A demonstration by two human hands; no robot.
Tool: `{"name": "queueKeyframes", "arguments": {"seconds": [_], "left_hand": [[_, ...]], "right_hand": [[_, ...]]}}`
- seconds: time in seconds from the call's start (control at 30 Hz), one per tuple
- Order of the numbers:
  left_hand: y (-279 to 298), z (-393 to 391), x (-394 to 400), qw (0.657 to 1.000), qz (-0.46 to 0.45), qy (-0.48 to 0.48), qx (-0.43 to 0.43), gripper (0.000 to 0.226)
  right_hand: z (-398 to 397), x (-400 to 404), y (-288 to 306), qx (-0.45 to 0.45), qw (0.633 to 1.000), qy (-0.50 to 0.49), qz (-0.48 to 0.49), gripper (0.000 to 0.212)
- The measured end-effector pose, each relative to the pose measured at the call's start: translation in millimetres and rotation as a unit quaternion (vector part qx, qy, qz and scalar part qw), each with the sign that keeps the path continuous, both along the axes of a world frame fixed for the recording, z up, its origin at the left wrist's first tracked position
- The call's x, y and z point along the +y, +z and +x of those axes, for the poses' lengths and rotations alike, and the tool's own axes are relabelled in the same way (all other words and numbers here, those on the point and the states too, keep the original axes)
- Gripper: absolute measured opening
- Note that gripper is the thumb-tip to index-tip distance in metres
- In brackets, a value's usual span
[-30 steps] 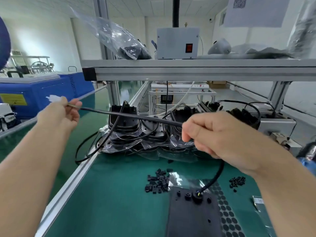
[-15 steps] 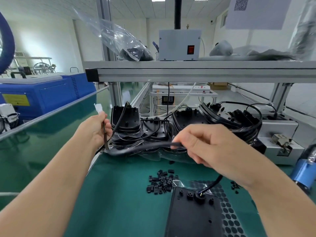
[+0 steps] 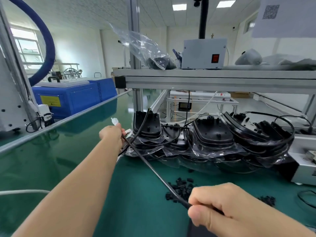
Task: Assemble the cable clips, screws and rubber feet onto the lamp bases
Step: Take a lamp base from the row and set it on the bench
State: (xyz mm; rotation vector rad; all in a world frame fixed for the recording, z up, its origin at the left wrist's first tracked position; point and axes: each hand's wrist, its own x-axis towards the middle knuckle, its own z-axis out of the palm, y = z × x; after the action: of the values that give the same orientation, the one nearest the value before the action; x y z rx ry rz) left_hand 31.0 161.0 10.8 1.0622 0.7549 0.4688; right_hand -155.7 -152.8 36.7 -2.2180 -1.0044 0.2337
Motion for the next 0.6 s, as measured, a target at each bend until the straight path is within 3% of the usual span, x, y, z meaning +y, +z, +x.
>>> {"name": "queueKeyframes", "arguments": {"seconds": [0.13,0.23,0.3,0.37,0.4,0.43,0.53,0.57,0.6], "left_hand": [[-3.0,-4.4,-1.7,0.993,0.097,-0.041,0.049,0.02],[-8.5,-21.8,-21.2,0.959,0.214,-0.164,0.087,0.017],[-5.7,-39.2,-39.0,0.89,0.373,-0.221,0.14,0.019],[-2.3,-57.0,-58.1,0.758,0.589,-0.201,0.195,0.033],[1.0,-70.4,-71.6,0.731,0.64,-0.171,0.163,0.033],[2.9,-85.1,-84.3,0.726,0.662,-0.161,0.095,0.029],[8.2,-130.1,-120.3,0.806,0.502,-0.276,-0.151,0.039],[8.1,-143.1,-129.3,0.798,0.474,-0.32,-0.189,0.038],[6.3,-152.4,-135.0,0.76,0.508,-0.338,-0.223,0.033]], "right_hand": [[5.2,-17.7,1.6,0.039,0.998,0.009,0.043,0.049],[19.8,-30.7,4.3,0.0,0.99,-0.063,0.129,0.04],[32.6,-31.0,6.6,-0.017,0.978,-0.109,0.175,0.035],[43.9,-26.1,8.6,-0.031,0.975,-0.127,0.177,0.03],[47.9,-22.6,9.2,-0.036,0.975,-0.127,0.177,0.03],[50.9,-19.2,9.1,-0.04,0.975,-0.13,0.178,0.03],[57.8,-11.3,4.8,-0.067,0.966,-0.152,0.199,0.027],[59.0,-9.8,3.2,-0.081,0.961,-0.16,0.21,0.025],[59.7,-10.7,0.9,-0.09,0.957,-0.166,0.219,0.023]]}}
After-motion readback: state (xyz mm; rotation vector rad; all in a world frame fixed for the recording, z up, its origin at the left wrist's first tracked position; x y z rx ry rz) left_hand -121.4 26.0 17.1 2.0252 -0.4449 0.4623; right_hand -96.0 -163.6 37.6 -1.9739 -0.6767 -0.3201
